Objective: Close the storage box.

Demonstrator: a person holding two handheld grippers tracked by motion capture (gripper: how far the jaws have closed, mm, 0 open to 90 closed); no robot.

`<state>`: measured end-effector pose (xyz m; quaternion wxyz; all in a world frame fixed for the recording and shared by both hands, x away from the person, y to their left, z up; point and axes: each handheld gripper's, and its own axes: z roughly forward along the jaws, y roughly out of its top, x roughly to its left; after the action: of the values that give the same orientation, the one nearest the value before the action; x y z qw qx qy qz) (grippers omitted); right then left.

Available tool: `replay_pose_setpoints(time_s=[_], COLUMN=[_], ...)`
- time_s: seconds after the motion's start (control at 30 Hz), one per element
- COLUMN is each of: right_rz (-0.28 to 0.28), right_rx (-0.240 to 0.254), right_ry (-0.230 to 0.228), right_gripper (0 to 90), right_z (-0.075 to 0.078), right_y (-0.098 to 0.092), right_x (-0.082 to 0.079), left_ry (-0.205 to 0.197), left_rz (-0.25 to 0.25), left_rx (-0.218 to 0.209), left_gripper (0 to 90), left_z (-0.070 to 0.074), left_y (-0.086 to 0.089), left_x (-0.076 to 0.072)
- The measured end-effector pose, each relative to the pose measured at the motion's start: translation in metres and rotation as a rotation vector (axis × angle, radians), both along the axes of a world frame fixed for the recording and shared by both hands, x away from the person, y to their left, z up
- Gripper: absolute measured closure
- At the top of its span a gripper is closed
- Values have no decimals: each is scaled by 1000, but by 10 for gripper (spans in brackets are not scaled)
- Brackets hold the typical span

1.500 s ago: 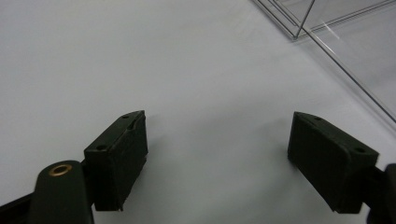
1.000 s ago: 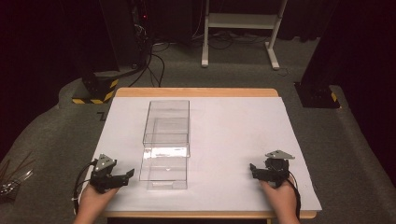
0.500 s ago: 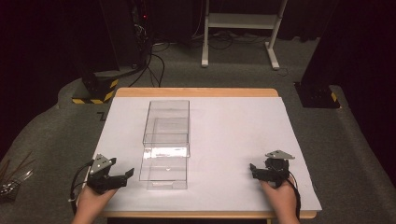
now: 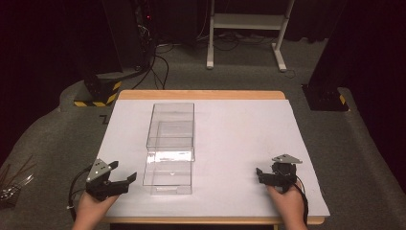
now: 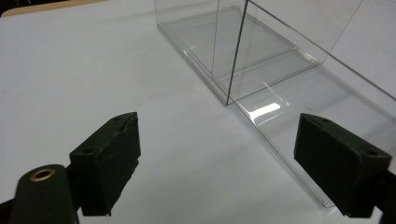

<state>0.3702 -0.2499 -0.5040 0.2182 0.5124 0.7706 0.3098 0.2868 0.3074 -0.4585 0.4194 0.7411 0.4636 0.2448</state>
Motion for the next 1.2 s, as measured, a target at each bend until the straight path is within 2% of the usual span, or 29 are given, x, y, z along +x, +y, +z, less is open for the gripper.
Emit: replay_pose_setpoints(time_s=[0.23, 1.0, 1.2], right_rz=[0, -2, -2], right_rx=[0, 2, 2], right_ry=[0, 2, 2], right_gripper=[100, 101, 100], right_z=[0, 0, 0], right_y=[0, 0, 0], right_x=[0, 0, 0], left_ry=[-22, -83, -100], left_rz=[-13, -59, -68], left_rx=[-25, -54, -83], left_gripper=[149, 149, 149], left_z=[7, 24, 28], left_y=[-2, -14, -17], left_x=[-5, -20, -24])
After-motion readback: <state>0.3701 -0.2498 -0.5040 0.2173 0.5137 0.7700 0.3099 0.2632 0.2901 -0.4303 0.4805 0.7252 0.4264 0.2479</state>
